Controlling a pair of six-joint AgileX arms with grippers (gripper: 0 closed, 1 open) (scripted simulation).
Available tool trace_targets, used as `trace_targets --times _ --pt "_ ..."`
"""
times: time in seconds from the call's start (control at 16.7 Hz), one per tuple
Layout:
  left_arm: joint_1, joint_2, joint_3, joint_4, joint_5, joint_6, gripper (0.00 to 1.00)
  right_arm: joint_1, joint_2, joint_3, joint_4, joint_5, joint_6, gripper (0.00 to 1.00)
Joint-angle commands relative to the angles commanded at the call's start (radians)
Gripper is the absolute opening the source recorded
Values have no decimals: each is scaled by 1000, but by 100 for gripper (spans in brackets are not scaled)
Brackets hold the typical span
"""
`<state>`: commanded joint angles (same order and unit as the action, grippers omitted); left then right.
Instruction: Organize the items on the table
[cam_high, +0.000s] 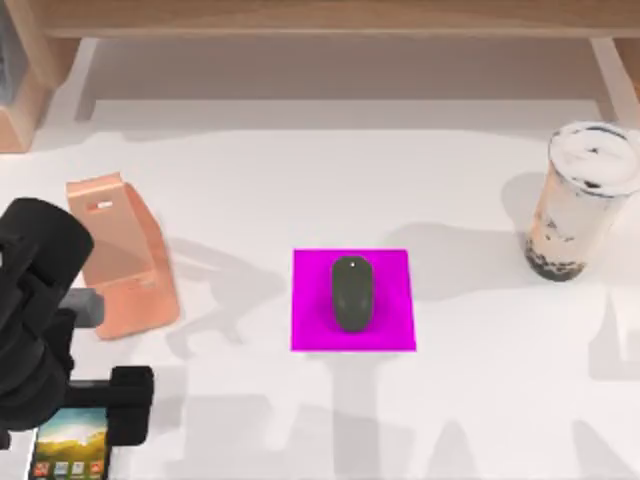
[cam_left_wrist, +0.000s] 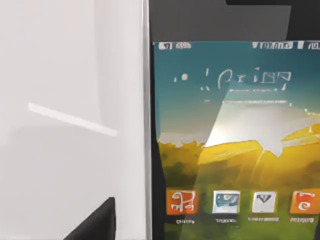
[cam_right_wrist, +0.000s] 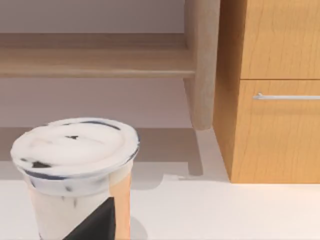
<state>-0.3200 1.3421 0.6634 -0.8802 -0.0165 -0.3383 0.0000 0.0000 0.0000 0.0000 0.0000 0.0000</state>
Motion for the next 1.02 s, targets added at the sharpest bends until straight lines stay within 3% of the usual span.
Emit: trace_targets --times 0.3,0.66,1.02 --pt "6 97 -108 214 0 8 100 0 0 0 0 0 0 100" --pt "7 117 -128 247 0 9 100 0 0 0 0 0 0 100" --pt "7 117 -128 247 0 9 55 0 0 0 0 0 0 100"
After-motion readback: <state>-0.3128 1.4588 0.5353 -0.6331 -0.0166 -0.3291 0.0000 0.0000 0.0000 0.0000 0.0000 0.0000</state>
